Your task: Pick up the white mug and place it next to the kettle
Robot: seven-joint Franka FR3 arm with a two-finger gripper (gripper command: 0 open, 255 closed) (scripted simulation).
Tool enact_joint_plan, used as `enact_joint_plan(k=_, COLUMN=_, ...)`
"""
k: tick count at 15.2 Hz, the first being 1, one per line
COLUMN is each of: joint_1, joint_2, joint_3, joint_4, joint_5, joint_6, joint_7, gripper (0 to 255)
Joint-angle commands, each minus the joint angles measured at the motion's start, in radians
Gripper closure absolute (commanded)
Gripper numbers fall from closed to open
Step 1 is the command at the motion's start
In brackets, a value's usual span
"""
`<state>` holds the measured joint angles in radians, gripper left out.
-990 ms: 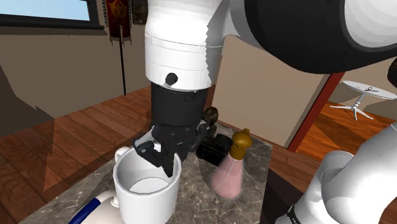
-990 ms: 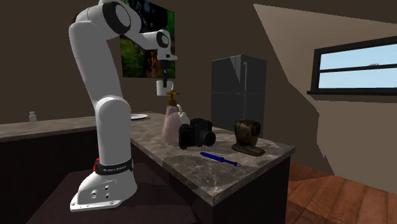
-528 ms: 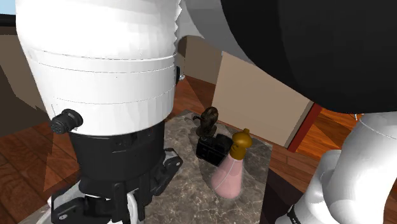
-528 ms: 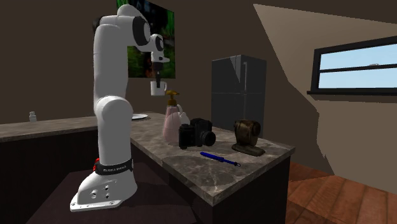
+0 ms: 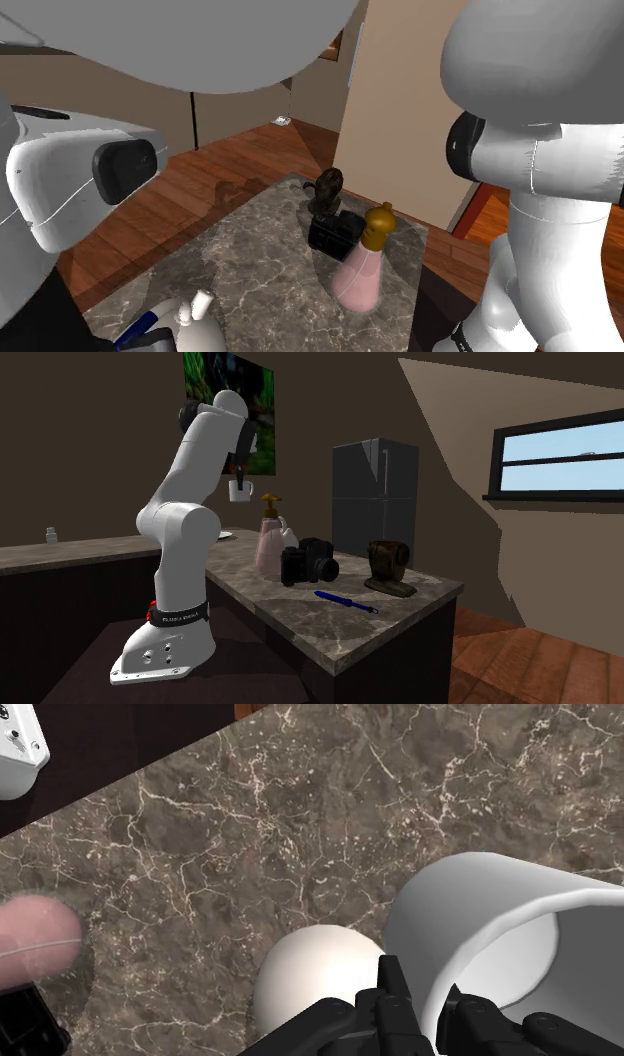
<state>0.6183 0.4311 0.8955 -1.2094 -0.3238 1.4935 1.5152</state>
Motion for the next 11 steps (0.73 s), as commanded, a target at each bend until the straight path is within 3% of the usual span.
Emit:
enact_joint_plan(k=1, joint_1=0.009, joint_2=0.012, joint_3=-0.003, joint_4=-0.012, joint_5=-0.009, joint_6=0.021, joint_7=0.011, gripper=255)
enact_joint_plan(k=11, joint_1=-0.052, joint_2=-0.019, joint_3=0.003, joint_4=-0.197, joint_5=0.012, joint_6=0.174, joint_7=0.014, gripper=255)
